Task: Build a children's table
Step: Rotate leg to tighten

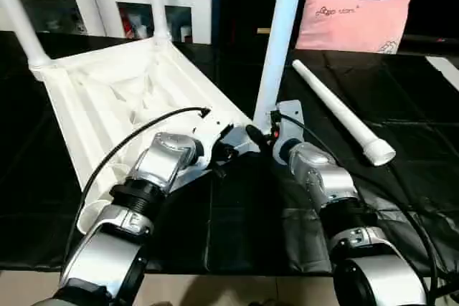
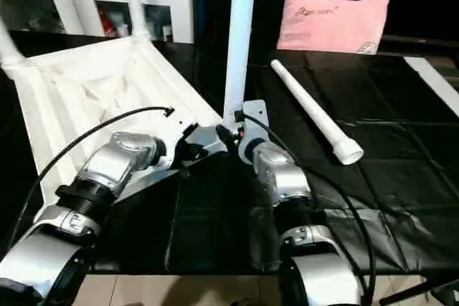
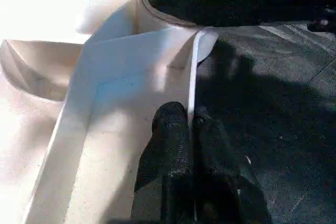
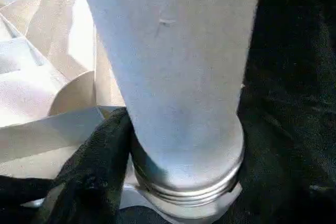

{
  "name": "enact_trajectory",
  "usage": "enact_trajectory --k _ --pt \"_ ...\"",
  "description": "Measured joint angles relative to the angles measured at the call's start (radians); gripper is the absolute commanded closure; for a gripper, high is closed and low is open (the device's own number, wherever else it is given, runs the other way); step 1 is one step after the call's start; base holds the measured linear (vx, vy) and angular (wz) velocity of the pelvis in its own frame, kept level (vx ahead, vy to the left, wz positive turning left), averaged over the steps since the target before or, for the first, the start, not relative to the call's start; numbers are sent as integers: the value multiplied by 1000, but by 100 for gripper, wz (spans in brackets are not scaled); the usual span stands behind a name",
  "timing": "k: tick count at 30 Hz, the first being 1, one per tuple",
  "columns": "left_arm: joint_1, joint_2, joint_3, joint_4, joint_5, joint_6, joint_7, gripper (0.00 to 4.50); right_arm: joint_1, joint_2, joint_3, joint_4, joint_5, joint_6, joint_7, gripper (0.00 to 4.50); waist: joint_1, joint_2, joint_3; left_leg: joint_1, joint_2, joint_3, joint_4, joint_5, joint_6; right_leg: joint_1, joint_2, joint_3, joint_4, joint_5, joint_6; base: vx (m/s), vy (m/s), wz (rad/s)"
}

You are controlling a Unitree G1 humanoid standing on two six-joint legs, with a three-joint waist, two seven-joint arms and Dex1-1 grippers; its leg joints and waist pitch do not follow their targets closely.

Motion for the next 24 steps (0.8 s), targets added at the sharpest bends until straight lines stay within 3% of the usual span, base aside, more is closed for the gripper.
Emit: enact_trajectory --k 7,11,18,24 --pt "5 30 -22 -6 1 -32 -53 450 42 -22 7 -28 12 -41 92 37 2 1 1 -1 0 0 0 0 0 -1 0 0 0 0 0 0 0 0" --pt "34 90 -57 -44 1 -91 -140 450 105 -112 45 -91 40 -56 265 6 10 3 2 -1 0 0 0 0 0 -1 0 0 0 0 0 0 0 0" --pt "71 182 -95 -72 -6 -198 -325 450 131 -279 68 -166 87 -71 569 6 30 3 3 -1 0 0 2 0 0 -1 0 0 1 0 0 0 0 0" --pt "102 259 -119 -97 -38 -282 -478 450 159 -388 129 -197 103 -121 799 6 51 3 3 -1 0 0 2 0 0 -1 0 -1 0 0 0 0 0 0"
